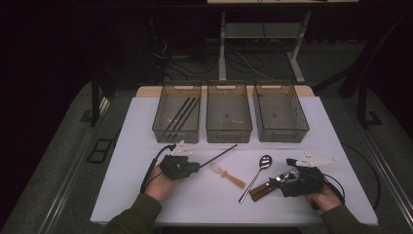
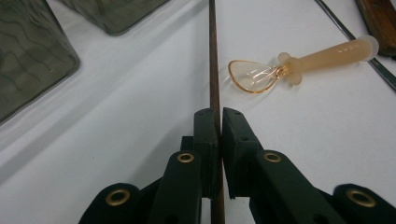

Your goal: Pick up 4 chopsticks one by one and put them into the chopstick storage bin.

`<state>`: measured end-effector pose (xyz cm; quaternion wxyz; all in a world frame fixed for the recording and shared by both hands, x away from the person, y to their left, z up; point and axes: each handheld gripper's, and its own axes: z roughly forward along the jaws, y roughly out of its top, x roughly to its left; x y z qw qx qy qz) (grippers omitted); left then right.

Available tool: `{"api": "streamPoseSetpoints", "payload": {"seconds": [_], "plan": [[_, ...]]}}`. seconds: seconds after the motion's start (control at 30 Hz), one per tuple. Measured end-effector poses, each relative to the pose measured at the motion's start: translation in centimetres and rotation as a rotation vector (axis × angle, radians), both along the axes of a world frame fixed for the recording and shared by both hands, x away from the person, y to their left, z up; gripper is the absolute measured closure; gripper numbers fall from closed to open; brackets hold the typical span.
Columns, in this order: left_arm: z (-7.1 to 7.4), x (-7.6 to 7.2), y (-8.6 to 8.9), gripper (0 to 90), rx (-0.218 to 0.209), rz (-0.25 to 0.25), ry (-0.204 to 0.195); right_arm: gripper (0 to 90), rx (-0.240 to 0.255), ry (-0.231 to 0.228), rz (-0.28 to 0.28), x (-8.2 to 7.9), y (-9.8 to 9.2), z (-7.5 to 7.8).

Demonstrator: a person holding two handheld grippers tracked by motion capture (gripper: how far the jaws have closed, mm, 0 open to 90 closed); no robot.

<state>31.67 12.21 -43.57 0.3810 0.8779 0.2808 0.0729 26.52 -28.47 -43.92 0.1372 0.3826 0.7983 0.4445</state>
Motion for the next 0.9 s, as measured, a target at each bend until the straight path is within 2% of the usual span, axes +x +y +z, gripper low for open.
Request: {"api": "streamPoseSetpoints", "payload": {"seconds": [0.17, 0.9], "plan": [[0.3, -0.1, 0.4, 84.3, -0.012, 0.011, -0.001, 0.8, 0.0, 0.0, 0.0, 0.0, 0.0, 0.0], [2.3, -1.0, 1.3, 84.3, -0.082, -0.002, -0.025, 0.8, 0.0, -0.001, 0.001, 0.0, 0.0, 0.0]]}}
